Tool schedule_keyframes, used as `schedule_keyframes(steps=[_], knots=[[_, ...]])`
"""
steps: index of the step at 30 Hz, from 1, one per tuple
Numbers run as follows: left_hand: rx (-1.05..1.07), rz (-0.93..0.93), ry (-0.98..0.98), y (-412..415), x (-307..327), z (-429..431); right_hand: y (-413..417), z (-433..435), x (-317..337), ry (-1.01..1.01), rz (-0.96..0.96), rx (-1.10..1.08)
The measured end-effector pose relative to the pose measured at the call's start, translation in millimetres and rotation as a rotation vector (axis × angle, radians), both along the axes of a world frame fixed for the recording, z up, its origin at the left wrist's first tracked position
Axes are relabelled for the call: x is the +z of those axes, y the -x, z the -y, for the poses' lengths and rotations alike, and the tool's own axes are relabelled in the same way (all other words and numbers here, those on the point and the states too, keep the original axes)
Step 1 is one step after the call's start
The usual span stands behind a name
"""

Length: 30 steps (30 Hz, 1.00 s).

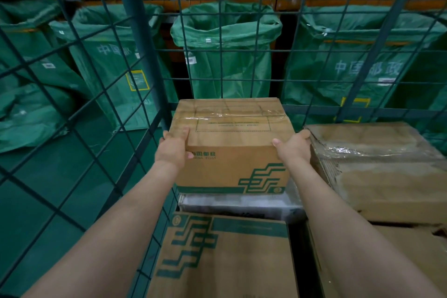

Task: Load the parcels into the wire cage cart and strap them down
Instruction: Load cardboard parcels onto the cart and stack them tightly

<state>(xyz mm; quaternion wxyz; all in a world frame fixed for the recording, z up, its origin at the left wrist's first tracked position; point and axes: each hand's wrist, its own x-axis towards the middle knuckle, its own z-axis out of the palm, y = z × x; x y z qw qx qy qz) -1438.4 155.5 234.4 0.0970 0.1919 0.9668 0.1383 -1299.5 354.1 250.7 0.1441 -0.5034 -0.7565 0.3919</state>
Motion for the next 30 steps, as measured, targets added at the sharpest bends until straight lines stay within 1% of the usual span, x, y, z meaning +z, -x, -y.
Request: schedule_keyframes(steps=[7, 14, 16, 19, 21, 23, 25, 26, 30], knots=[[0.0, -0.013, 0.095, 12, 4, -8, 14, -7, 2, 0.049, -0.017, -0.024], [0.003, 0.016, 0.161, 8, 11, -7, 14, -6, 1, 0.028, 0.035, -0.021], [0.005, 0.03, 0.209, 1, 17, -8, 11, -1, 4, 0.0, 0.082, -0.01], [-0.023, -0.007, 0.363, -16, 21, -10, 5, 8, 9, -0.05, 0.212, 0.025], [-0.085, -0.071, 0.427, -30, 24, -8, -4, 14, 17, -0.121, 0.307, 0.095], [-0.138, -0.13, 0.451, -41, 30, -4, -13, 20, 23, -0.247, 0.383, 0.219], [-0.189, -0.167, 0.43, -53, 45, -1, -23, 29, 31, -0.344, 0.438, 0.369], [-0.21, -0.177, 0.405, -57, 53, 1, -26, 33, 35, -0.358, 0.449, 0.429], [-0.217, -0.195, 0.196, -87, 92, 11, -46, 47, 70, -0.371, 0.374, 0.54]])
